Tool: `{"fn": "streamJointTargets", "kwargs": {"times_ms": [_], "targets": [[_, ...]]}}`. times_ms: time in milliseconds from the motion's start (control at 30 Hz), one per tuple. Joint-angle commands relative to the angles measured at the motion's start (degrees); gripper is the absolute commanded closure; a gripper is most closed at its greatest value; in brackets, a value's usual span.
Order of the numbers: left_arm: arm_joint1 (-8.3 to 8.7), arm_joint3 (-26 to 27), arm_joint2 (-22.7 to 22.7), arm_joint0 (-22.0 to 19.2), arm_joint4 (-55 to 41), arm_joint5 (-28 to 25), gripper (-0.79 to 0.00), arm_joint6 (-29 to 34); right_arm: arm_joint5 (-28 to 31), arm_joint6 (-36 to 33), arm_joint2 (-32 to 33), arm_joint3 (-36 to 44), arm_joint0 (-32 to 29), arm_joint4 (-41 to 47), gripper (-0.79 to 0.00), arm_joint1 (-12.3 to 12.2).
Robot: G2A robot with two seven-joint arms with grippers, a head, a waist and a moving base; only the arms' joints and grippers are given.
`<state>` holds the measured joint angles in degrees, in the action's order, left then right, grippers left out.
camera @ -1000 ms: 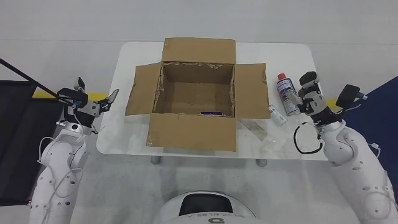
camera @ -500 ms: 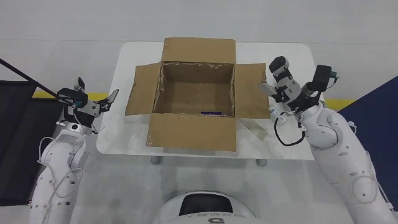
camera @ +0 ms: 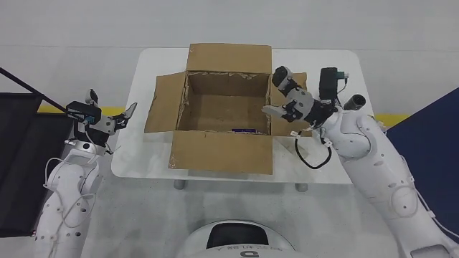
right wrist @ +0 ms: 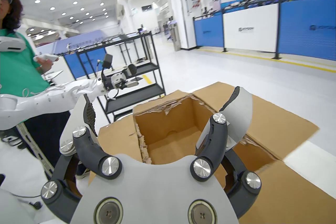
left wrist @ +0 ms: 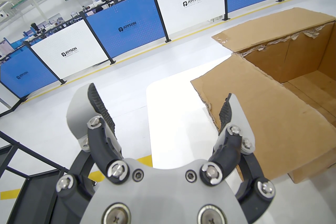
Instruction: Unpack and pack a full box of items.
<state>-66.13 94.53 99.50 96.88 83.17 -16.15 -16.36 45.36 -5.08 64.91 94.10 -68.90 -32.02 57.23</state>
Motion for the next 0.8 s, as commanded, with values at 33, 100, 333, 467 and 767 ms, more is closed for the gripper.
{"fn": "streamJointTargets", "kwargs": {"times_ms": [33,100,333,467,767], "targets": [[0.0,0.0,0.0,0.0,0.0,0.0,-0.785,0.0,0.49,-4.62,-5.77,-3.43,6.02,2.95,-0.785,1.31],[0.0,0.0,0.0,0.0,0.0,0.0,-0.785,0.0,2.35,-4.96,-6.8,-4.77,7.41,4.48,-0.785,1.66],[0.0,0.0,0.0,0.0,0.0,0.0,-0.785,0.0,2.35,-4.96,-6.8,-4.77,7.41,4.48,-0.785,1.66],[0.0,0.0,0.0,0.0,0.0,0.0,-0.785,0.0,2.35,-4.96,-6.8,-4.77,7.41,4.48,-0.785,1.66],[0.0,0.0,0.0,0.0,0.0,0.0,-0.551,0.0,-1.51,-9.68,-10.52,-9.21,10.59,4.67,-0.785,2.82]]}}
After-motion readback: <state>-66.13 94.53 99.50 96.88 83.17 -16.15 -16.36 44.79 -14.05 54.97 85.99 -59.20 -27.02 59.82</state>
